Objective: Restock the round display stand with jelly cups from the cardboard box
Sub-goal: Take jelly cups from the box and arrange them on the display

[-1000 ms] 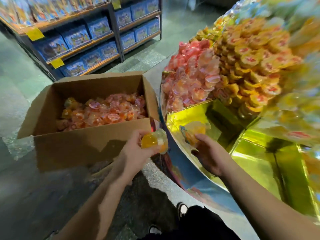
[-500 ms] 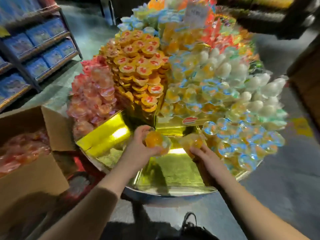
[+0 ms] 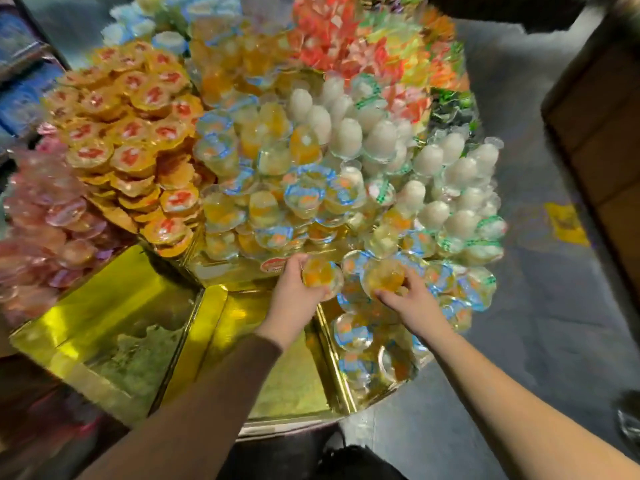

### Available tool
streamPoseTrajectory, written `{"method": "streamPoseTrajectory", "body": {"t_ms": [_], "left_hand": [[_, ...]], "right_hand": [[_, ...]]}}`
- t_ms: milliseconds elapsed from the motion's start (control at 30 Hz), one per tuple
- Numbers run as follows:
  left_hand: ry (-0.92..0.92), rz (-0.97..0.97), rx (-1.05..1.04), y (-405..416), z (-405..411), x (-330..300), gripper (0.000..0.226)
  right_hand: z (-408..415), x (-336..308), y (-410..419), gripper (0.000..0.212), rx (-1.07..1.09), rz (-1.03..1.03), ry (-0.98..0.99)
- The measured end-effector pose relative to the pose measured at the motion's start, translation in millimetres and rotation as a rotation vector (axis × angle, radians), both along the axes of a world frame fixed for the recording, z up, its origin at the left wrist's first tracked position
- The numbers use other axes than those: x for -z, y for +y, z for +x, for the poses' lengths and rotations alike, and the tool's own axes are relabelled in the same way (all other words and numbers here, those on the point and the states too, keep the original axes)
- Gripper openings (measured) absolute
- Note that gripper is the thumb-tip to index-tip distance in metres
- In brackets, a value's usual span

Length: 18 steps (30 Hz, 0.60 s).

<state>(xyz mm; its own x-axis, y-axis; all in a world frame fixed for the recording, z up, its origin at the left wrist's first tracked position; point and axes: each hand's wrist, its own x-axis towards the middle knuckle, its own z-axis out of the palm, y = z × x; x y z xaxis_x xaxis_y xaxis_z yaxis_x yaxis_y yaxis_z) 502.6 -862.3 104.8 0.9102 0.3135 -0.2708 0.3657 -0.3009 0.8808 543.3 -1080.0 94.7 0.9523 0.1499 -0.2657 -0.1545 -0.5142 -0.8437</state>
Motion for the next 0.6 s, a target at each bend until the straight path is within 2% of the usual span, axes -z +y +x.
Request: {"method": "streamPoseTrajectory", "body": {"t_ms": [100,233,367,600], "left_hand": [[0.021,0.073,-0.003,-6.2,19.5,12.1,0.066],[0.018,0.175,0.023,-10.8,33.3,19.8,0.066],[0.019,0.23,0.036,-12.5,41.6,26.1,0.061],[0.072,0.207,0.078,-10.5,40.5,40.7,0.062]], "right_hand": [[27.0,13.5,5.5,0.043,-0.012,-0.064,-0.05],[49.1,31.0,20.4,0.056,-0.031,-0.21,-0.093],[57.8,36.9,33.4,0.051,-0.034,-0.236,-0.135],[58.6,47.2,41.4,0.069,-0.051,-0.335,-0.123]]}}
